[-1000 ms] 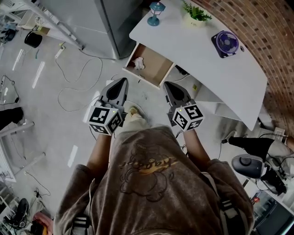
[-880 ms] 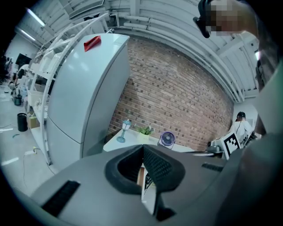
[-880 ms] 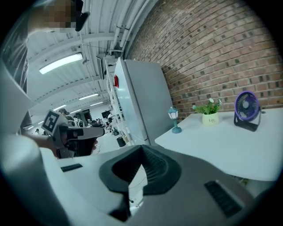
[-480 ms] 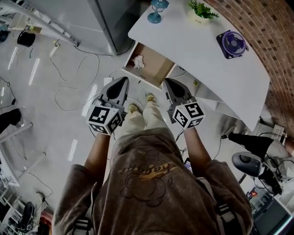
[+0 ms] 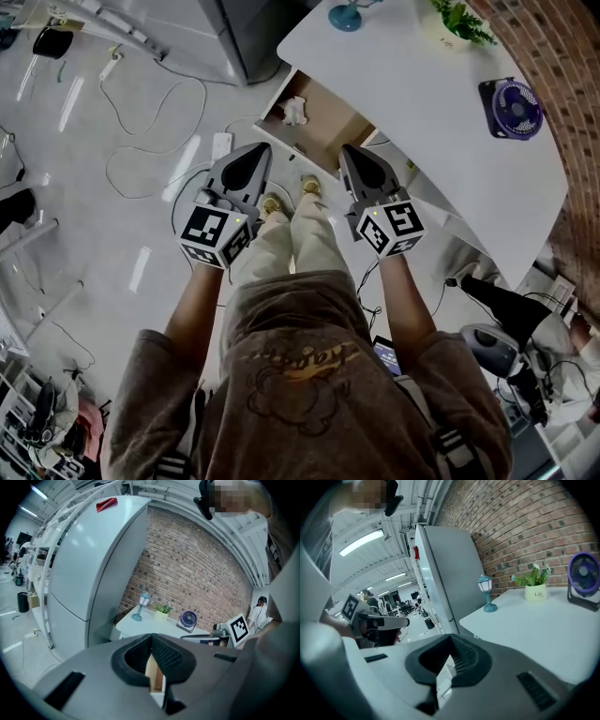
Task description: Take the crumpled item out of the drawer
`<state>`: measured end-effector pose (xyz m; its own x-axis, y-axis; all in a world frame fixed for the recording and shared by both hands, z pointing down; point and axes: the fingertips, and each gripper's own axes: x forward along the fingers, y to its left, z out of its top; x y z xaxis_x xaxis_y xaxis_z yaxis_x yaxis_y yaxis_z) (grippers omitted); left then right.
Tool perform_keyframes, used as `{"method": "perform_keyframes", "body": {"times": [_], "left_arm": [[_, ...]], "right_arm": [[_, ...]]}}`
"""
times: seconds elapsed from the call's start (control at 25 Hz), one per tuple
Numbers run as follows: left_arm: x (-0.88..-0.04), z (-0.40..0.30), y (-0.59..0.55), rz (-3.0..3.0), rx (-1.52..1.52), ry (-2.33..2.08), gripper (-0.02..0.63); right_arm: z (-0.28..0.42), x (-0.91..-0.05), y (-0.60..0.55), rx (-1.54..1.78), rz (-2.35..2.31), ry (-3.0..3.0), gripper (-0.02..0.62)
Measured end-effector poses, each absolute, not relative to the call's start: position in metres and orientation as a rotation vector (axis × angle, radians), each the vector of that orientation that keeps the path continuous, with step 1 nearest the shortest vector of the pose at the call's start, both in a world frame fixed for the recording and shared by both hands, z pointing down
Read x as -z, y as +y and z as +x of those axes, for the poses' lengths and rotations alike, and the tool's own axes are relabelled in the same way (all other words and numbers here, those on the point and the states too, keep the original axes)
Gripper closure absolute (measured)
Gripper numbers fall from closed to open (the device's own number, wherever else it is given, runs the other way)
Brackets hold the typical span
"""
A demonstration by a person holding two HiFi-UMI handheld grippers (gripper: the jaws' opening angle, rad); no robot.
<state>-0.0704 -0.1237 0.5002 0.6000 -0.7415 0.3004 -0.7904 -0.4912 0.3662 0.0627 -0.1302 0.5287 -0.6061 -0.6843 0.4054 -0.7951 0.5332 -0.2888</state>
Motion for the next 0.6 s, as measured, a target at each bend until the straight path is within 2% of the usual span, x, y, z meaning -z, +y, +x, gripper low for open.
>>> {"method": "perform_keyframes", "body": {"times": [0.6], "left_arm": [[-0.592, -0.06, -0.169, 2.296, -0.143, -1.222, 0.598]], "right_arm": [[0.056, -0.618, -0.186, -0.676, 1.14, -2.494, 0.598]]}}
